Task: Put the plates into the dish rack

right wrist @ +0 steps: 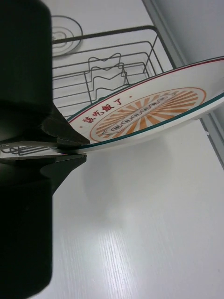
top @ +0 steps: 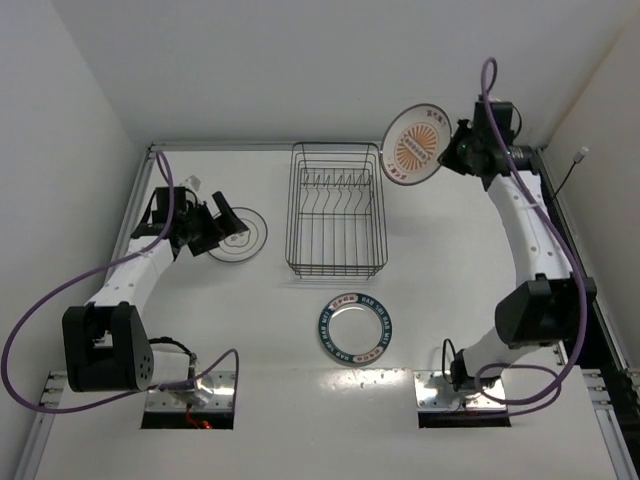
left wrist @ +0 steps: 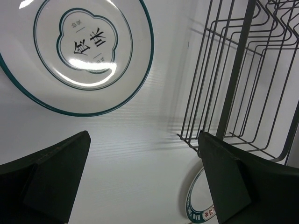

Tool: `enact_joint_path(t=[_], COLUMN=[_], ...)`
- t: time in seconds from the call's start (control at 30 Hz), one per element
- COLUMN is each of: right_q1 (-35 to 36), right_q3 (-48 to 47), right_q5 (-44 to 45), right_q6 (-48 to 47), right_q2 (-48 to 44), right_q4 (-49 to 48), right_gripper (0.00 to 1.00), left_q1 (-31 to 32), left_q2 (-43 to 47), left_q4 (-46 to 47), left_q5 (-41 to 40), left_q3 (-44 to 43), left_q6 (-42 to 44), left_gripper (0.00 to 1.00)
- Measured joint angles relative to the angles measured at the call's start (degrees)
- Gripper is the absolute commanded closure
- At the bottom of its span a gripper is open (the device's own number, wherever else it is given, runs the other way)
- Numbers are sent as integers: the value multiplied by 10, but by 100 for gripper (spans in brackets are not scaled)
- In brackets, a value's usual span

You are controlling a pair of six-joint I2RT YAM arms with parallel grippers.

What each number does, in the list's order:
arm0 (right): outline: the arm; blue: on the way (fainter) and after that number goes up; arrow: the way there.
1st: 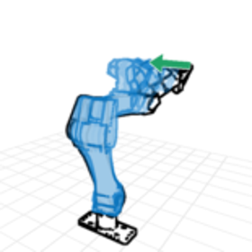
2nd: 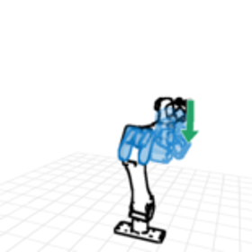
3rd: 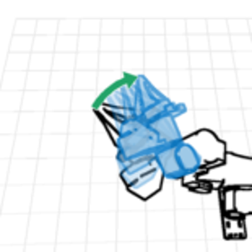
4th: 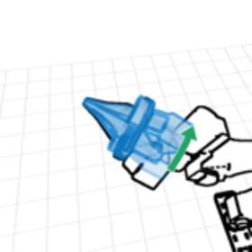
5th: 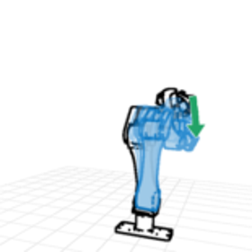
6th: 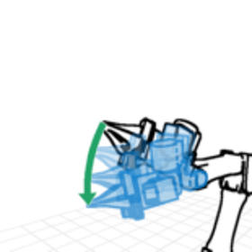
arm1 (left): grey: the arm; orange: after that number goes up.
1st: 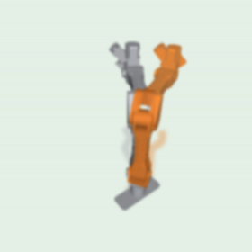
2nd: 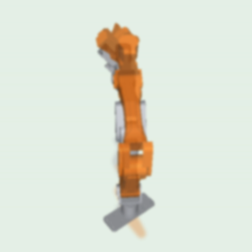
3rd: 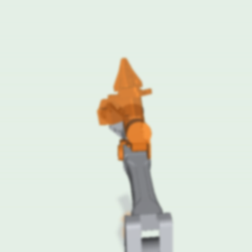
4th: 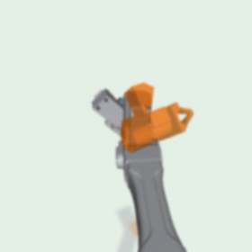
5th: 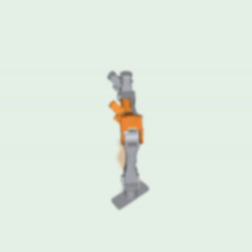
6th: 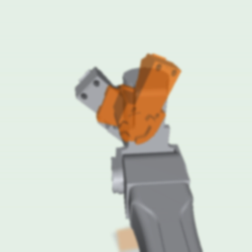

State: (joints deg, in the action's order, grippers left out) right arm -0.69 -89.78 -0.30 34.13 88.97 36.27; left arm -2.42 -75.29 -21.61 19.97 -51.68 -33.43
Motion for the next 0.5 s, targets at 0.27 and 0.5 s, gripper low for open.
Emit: enact_joint_path(t=[0.27, 0.5], right_q1=[107, 149], right_q3=[-160, -205], right_q5=[150, 203], right_q6=[-34, -42], right_q2=[142, 224], right_q4=[86, 138], right_gripper=[100, 100], left_q1=[-9, -32], left_q2=[-3, -6], left_q4=[-2, -14], left_q5=[0, 0], left_q3=[-1, -2], left_q6=[7, 23], left_gripper=[0, 0])
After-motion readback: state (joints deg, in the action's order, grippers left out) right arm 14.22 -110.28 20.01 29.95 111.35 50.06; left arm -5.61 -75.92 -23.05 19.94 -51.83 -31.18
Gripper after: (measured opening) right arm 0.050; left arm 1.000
